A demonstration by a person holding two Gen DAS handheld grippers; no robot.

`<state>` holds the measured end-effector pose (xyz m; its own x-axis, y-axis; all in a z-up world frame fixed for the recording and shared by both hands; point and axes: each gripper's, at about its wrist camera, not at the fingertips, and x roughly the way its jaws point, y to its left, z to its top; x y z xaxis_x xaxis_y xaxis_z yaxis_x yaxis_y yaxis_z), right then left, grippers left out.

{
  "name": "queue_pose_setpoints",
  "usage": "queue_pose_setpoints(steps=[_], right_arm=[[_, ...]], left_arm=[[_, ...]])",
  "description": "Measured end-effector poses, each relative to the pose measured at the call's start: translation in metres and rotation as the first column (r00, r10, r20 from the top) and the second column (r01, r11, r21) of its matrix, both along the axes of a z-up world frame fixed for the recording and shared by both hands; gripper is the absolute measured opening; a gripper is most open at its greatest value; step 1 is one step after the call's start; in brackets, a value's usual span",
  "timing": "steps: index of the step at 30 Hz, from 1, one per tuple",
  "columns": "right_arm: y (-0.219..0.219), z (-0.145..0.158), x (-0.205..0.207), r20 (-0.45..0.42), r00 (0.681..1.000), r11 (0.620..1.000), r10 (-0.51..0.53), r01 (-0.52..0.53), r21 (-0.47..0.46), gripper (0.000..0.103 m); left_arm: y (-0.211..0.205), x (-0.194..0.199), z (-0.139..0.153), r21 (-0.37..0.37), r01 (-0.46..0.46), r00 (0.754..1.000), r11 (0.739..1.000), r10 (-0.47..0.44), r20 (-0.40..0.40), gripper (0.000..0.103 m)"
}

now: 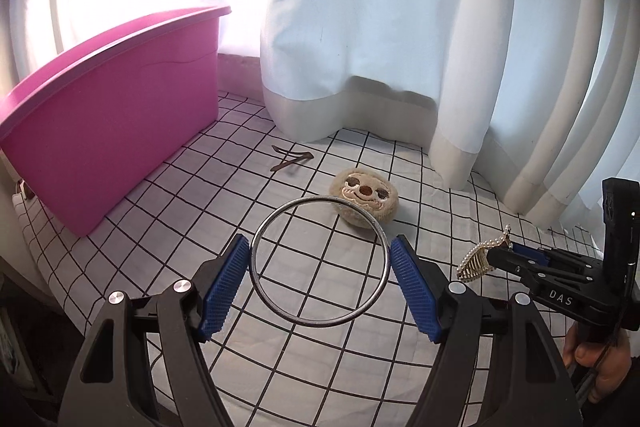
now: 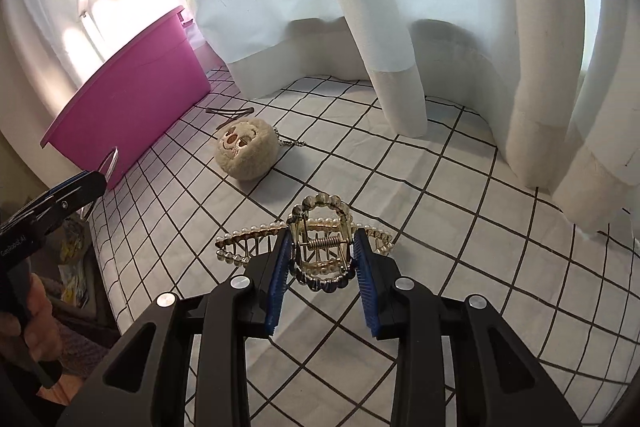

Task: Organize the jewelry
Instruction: 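Carry the silver ring and pearl clip with both tools over the pink bin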

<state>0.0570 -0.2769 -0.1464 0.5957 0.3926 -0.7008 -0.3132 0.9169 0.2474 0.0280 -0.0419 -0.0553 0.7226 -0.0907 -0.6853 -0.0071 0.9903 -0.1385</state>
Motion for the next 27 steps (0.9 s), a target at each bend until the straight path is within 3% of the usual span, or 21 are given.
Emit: queue_pose_setpoints(steps=[7, 13, 18, 27], right_arm=[[0.01, 0.025, -0.023, 0.009, 0.999, 0.999, -0.043, 0.043, 0.006, 0.031], [0.038, 0.067, -0.027, 0.073, 0.997, 0.999, -0.039, 0.036, 0.04, 0.031], [0.081, 0.108, -0.022, 0.146, 0.989, 0.997, 0.016, -0.027, 0.074, 0.031], [0.185, 0.177, 0.025, 0.264, 0.95, 0.972, 0.167, -0.204, 0.117, 0.031]], left_arm=[[0.026, -0.008, 0.026, -0.016, 0.013, 1.0, 1.0, -0.013, 0.027, 0.071], [0.053, -0.011, 0.058, -0.023, 0.007, 0.997, 1.0, -0.006, 0.078, 0.071], [0.09, -0.011, 0.092, -0.047, -0.023, 0.991, 0.999, 0.029, 0.128, 0.071], [0.187, 0.002, 0.141, -0.012, -0.128, 0.968, 0.992, 0.127, 0.218, 0.071]])
